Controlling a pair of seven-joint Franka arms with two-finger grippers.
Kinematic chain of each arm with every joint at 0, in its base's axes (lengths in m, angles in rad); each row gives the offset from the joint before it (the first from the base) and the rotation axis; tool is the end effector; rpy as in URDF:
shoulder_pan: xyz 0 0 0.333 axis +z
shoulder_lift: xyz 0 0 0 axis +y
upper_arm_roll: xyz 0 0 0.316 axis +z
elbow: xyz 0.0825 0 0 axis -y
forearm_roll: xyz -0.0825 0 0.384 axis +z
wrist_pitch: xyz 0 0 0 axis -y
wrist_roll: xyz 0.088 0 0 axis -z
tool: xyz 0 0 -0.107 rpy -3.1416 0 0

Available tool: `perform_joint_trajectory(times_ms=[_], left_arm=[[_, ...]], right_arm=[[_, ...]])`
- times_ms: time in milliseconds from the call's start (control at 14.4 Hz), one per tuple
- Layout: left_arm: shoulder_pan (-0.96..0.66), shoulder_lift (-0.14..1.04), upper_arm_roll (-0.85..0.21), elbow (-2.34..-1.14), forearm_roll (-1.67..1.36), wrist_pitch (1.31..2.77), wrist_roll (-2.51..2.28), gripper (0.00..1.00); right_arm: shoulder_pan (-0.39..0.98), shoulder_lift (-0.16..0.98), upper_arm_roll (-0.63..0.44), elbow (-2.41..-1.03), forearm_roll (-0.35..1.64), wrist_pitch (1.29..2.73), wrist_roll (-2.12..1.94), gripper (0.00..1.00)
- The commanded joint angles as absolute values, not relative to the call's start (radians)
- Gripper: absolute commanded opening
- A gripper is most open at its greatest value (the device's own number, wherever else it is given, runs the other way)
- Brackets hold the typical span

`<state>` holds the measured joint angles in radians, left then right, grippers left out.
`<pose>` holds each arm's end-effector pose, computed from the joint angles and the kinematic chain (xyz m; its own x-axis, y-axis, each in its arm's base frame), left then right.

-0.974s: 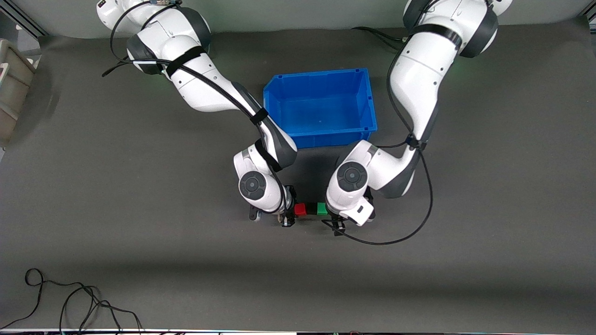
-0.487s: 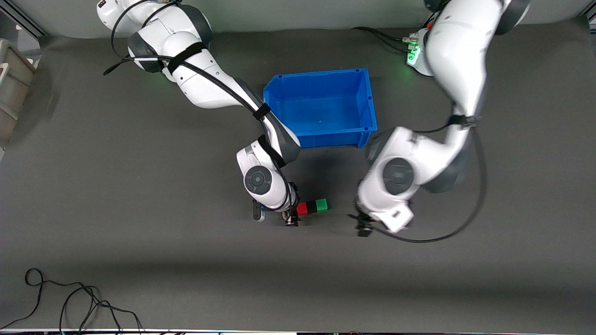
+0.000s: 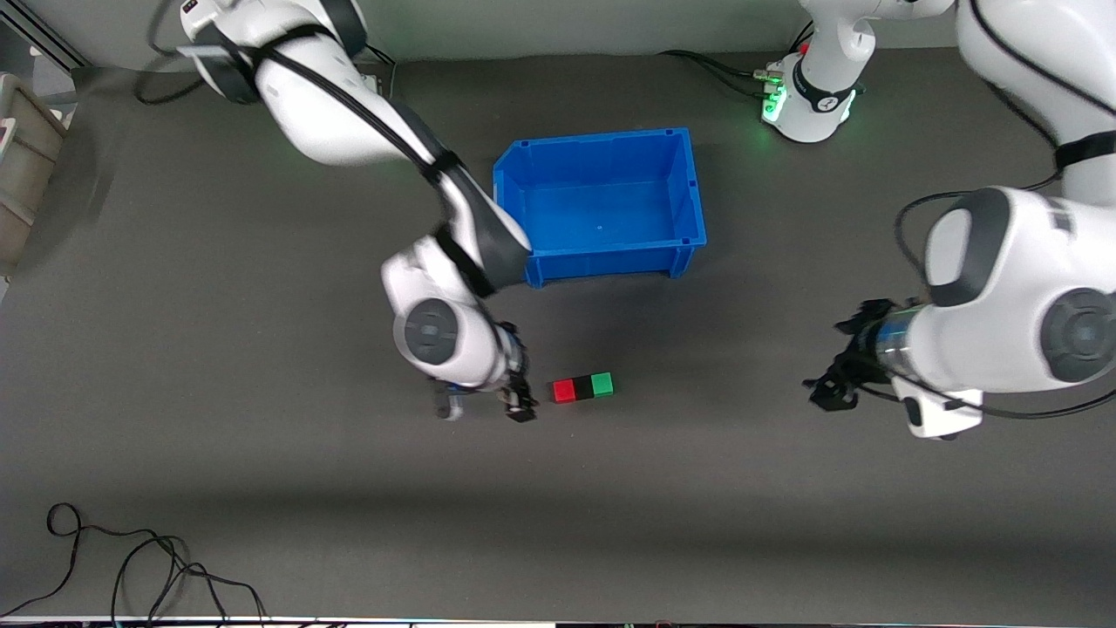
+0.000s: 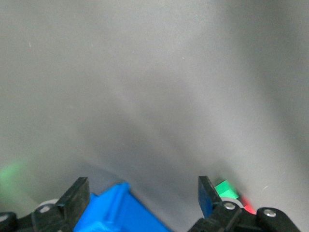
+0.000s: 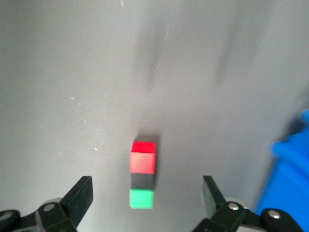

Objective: Attach green and red cubes to black cube
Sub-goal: 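Open the right gripper and withdraw both grippers from the cubes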

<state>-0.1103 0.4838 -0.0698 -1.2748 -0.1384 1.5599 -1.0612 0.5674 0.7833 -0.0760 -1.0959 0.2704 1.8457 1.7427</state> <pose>0.6660 -0.1266 0.4636 0.5959 0.7657 -0.2420 0.7721 -0.6292 -0.0895 0.6489 0.3915 0.3535 0.2483 -0.9492 -0.1932 -0.9613 -0.2661 0.0716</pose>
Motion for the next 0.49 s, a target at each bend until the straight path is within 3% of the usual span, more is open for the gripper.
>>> perform_joint_trajectory(times_ms=[0, 417], left_arm=[[-0.03, 0.39, -0.077, -1.362, -0.135, 1.551, -0.873, 1.0], [0.038, 0.178, -0.075, -1.572, 0.012, 1.571, -0.436, 1.0]], right_arm=[[0.49, 0.584, -0.071, -1.158, 0.27, 1.628, 1.536, 1.0], [0.347, 0.277, -0.101, -1.291, 0.221, 1.298, 1.023, 1.0]])
